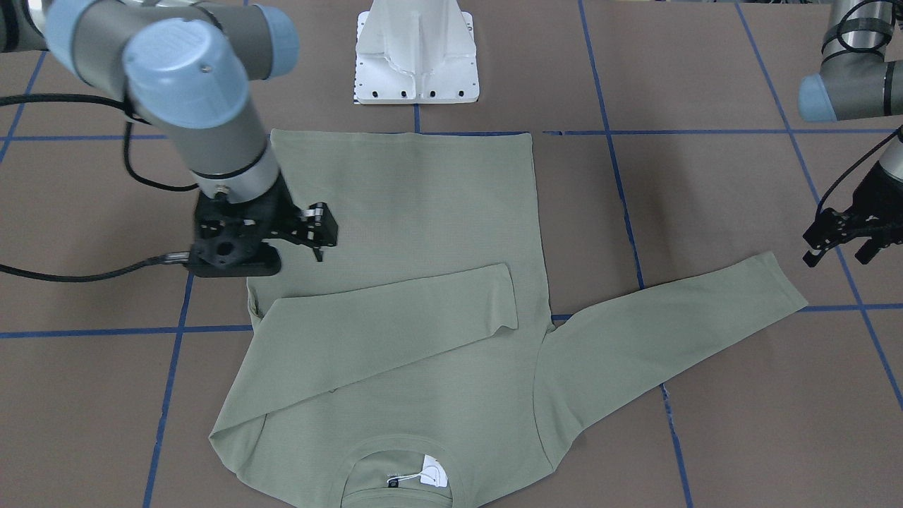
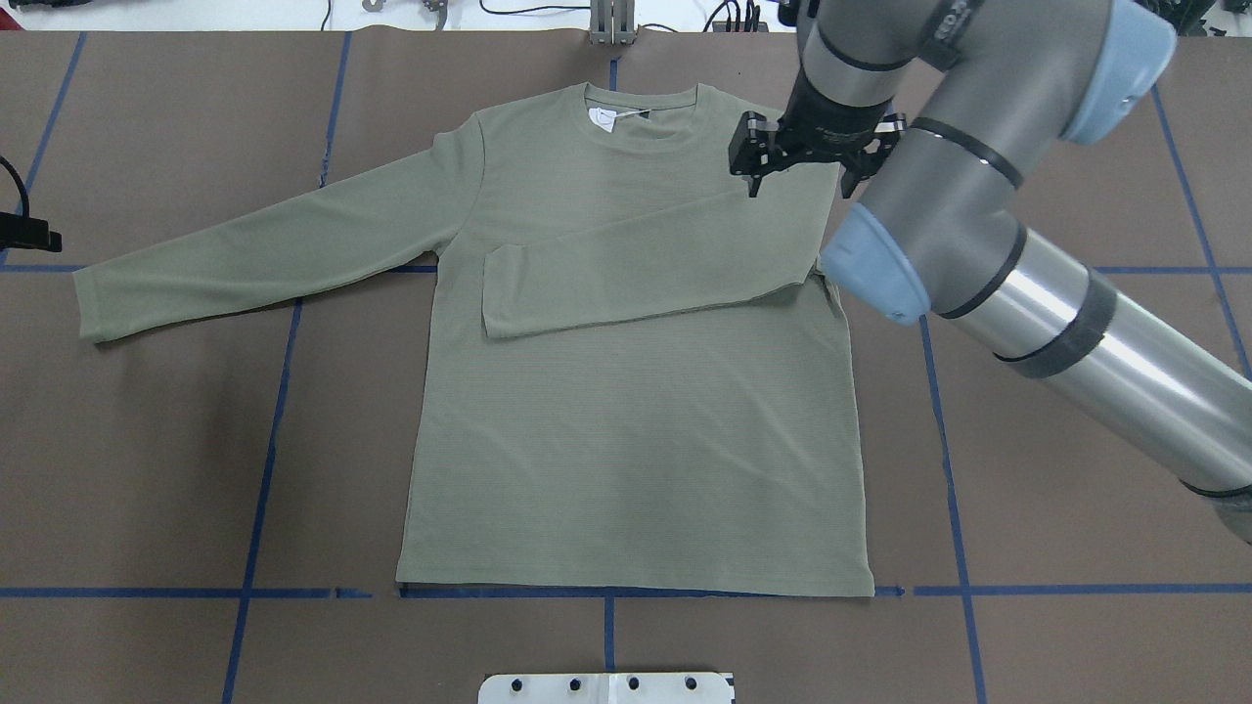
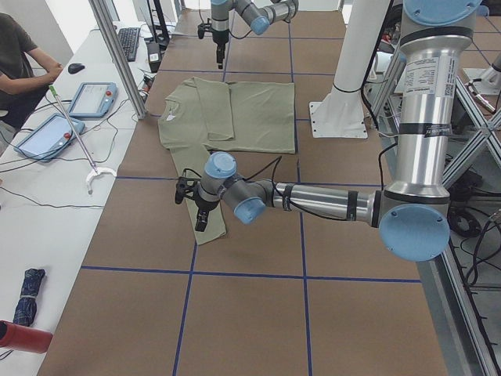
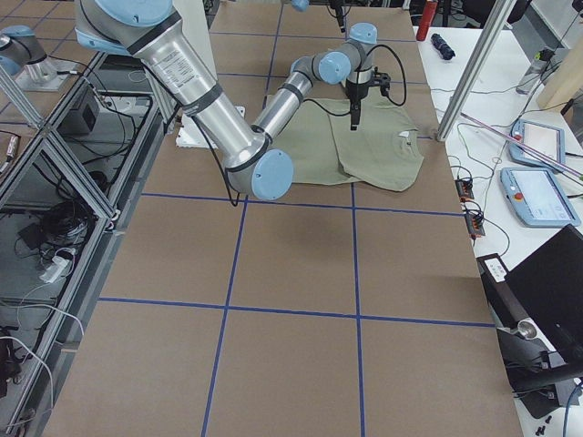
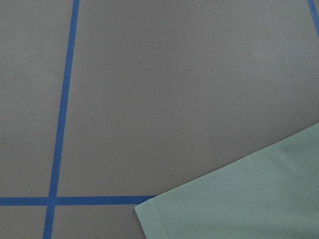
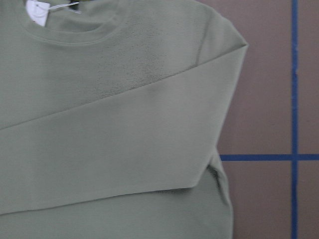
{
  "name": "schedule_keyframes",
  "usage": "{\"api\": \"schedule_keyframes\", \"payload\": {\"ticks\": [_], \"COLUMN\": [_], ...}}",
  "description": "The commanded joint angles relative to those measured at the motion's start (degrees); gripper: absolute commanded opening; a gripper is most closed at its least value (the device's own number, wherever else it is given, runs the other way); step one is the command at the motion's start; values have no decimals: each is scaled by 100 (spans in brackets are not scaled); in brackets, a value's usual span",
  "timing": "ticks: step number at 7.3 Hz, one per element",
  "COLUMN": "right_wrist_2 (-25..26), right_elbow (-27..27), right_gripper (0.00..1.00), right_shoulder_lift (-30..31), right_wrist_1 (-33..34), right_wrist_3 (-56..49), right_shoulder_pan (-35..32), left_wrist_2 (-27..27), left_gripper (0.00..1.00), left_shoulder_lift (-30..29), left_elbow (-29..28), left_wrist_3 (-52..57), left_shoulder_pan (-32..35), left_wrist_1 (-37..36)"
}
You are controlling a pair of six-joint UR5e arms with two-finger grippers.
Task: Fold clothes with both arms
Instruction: 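Release the sleeve on the shirt and raise the right gripper away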
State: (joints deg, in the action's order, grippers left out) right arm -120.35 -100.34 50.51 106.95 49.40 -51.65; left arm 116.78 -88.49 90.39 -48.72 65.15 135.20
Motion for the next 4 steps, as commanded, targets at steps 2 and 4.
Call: {"api": "schedule_keyframes", "payload": {"ticks": [2, 4], "right_wrist_2": [-137, -532], "right_elbow": [-865, -899], "right_gripper": [100, 100], "right_shoulder_lift": [733, 855], "right_wrist_1": [844, 810], "right_wrist_3": [-1046, -1055], "right_shoulder_pan": [-477, -583], "left_wrist_2": [-611, -648], "left_gripper": [100, 100], "left_shoulder_lift": [149, -105], "left_elbow": [-432, -776], "left_wrist_3": [-972, -972], "left_shoulder_pan": [-729, -740], "left_wrist_1": [665, 648]}}
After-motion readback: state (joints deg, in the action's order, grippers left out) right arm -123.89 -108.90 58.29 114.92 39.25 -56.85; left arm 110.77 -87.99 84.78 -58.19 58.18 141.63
